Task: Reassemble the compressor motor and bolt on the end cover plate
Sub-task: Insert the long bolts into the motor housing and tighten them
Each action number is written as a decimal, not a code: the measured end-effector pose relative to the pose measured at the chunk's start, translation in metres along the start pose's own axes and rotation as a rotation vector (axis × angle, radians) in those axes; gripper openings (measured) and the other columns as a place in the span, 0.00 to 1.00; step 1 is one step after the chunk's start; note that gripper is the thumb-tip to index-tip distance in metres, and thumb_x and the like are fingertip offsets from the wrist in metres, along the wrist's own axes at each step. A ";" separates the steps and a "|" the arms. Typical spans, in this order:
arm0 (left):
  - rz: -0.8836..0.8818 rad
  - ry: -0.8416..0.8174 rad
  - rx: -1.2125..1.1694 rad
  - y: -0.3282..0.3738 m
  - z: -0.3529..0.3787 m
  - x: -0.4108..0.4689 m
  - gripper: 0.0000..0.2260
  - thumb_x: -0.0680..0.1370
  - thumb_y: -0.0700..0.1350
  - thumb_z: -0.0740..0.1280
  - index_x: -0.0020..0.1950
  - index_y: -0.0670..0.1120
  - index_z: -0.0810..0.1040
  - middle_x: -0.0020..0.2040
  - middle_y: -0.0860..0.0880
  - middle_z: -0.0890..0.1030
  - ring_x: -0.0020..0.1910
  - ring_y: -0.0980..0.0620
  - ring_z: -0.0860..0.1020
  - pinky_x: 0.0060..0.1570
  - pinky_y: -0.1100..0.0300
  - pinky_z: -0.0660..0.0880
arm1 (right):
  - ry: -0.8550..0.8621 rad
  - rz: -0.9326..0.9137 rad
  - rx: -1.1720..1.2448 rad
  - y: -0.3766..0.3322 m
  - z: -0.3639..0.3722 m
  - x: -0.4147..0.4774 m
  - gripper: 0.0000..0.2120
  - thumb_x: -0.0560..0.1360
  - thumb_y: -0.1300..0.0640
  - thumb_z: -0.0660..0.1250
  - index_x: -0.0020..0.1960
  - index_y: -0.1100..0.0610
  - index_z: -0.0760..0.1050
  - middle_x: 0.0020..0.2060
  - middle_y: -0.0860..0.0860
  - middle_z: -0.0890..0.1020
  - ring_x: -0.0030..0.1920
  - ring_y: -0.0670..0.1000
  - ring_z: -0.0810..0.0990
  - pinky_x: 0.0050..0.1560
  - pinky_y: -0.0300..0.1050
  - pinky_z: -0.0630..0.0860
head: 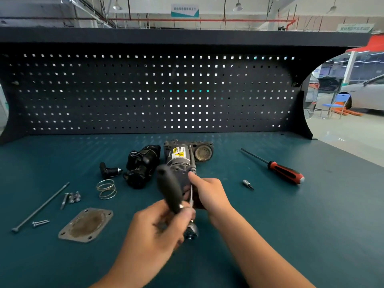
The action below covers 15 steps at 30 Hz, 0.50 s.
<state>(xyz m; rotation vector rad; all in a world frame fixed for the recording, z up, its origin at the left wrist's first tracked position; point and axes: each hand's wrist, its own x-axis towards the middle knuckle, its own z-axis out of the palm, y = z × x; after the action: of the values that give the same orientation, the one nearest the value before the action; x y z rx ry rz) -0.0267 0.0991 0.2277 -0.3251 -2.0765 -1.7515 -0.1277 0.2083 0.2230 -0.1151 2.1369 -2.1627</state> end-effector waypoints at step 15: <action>-0.889 0.024 -0.706 -0.007 -0.005 -0.019 0.24 0.79 0.53 0.55 0.44 0.36 0.81 0.38 0.40 0.84 0.19 0.44 0.75 0.15 0.60 0.69 | -0.035 0.110 0.140 -0.005 0.001 -0.004 0.19 0.81 0.52 0.57 0.38 0.62 0.73 0.20 0.51 0.77 0.18 0.48 0.73 0.22 0.32 0.69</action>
<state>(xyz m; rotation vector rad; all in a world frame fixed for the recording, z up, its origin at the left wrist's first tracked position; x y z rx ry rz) -0.0119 0.0947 0.2138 0.5289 -1.5857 -2.9504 -0.1237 0.2083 0.2281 -0.0233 1.9178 -2.2209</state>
